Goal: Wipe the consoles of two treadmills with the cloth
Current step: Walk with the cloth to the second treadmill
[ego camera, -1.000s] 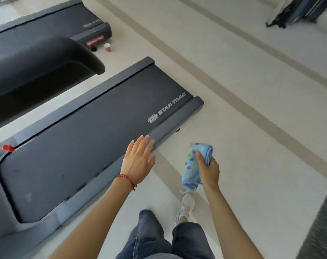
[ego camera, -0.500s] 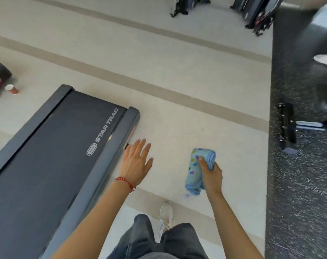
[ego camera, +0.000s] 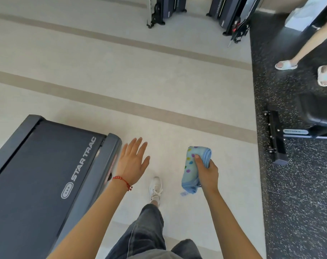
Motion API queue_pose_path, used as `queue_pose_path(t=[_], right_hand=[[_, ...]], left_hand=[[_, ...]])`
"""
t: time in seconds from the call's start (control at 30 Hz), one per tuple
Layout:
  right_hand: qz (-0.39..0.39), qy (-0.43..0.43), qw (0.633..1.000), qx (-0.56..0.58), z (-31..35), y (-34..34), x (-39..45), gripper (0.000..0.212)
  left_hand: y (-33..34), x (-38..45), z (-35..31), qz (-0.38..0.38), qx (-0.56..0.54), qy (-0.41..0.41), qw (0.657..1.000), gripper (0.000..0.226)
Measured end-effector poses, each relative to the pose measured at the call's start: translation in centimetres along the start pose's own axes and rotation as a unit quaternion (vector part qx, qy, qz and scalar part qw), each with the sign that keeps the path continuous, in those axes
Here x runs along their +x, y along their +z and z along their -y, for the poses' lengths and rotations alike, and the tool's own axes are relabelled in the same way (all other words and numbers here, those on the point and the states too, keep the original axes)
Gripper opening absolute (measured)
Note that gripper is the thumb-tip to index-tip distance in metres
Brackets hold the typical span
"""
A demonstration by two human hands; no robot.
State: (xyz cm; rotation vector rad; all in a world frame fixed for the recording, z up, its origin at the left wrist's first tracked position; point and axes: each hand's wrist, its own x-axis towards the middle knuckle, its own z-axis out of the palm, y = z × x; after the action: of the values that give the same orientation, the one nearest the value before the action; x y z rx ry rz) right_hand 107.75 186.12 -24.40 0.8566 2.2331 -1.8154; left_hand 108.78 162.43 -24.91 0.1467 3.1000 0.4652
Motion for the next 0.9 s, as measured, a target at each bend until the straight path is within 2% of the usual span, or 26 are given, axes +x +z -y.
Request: queue_pose_path(t=[0.53, 0.9], right_hand=[[0.005, -0.003, 1.000, -0.005, 16.4, 12.1, 22.7, 0.018], [0.075, -0.040, 0.996, -0.037, 28.3, 21.0, 40.5, 0.019]], left_hand=[[-1.8, 28.3, 8.2, 0.013, -0.009, -0.024, 1.000, 0.055], [-2.3, 46.8, 12.9, -0.005, -0.011, -0.097, 0.995, 0.054]])
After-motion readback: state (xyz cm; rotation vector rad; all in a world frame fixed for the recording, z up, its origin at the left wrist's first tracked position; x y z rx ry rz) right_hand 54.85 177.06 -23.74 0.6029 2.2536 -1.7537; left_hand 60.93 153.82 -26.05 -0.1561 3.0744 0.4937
